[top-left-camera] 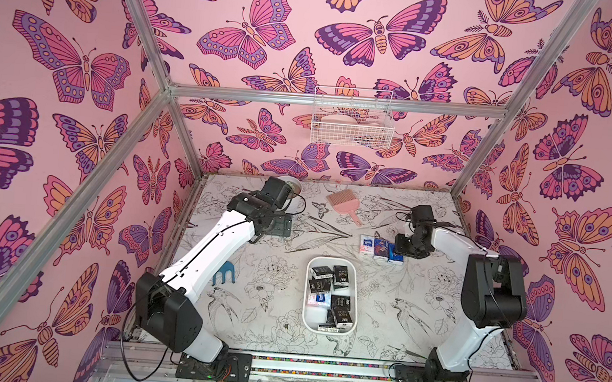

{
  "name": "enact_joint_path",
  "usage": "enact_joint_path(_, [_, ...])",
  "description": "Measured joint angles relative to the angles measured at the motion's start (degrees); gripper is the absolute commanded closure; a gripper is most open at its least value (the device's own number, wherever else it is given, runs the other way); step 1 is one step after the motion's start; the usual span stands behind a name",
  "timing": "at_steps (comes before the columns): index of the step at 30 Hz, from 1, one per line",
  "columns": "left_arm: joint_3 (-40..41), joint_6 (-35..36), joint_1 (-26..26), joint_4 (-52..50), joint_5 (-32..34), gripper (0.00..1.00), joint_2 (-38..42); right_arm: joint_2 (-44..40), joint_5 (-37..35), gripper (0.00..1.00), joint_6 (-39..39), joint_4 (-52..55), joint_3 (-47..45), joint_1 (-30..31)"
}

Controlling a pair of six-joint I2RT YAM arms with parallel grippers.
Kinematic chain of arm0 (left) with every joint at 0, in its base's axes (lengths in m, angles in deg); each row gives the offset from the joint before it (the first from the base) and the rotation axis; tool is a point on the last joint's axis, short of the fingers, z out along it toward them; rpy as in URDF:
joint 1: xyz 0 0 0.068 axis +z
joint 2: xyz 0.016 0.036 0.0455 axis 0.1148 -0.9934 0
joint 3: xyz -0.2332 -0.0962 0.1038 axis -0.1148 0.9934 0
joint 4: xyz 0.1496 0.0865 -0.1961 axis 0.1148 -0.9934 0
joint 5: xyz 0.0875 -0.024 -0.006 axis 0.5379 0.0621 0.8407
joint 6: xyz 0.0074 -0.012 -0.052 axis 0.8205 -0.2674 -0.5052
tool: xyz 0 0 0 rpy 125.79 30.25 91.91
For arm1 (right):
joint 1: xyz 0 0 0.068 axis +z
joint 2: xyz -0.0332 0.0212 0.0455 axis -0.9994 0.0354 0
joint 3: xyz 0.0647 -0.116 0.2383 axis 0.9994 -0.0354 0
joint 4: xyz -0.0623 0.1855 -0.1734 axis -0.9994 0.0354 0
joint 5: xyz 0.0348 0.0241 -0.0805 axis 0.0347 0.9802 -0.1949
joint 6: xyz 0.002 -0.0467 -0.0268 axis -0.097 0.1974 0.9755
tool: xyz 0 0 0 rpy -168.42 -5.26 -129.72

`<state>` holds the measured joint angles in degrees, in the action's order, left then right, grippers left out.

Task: Take the pocket tissues out of the storage box
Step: Place the pocket tissues at the center of the board, then pick up the pocket tissues from the storage box.

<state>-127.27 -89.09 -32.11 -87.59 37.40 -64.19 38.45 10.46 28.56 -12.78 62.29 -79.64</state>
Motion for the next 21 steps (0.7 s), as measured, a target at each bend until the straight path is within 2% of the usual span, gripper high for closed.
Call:
enact_joint_path(6, [0.0,-0.17,0.0,0.0,-0.02,0.0,0.0,-4.92,1.57,0.48,-0.26,0.94,0.42,0.81])
enact_joint_path(9, [0.0,-0.17,0.0,0.0,-0.15,0.0,0.0,-8.41,1.79,0.46,-0.98,1.79,0.07,4.87])
enact_joint_path(11, [0.0,-0.2,0.0,0.0,-0.33,0.0,0.0,-11.61,2.32,0.44,-1.09,1.75,-0.81,10.23])
enact_joint_path(15, [0.0,-0.5,0.0,0.0,-1.05,0.0,0.0,-17.38,4.26,0.42,-0.76,1.55,-2.54,25.4])
enact_joint_path(18, [0.04,-0.9,0.0,0.0,-1.55,0.0,0.0,-18.71,5.38,0.42,1.29,0.7,-4.11,36.35])
enact_joint_path(21, [0.09,-1.25,0.0,0.0,-1.53,0.0,0.0,-18.01,6.32,0.42,4.39,0.17,-6.21,44.44])
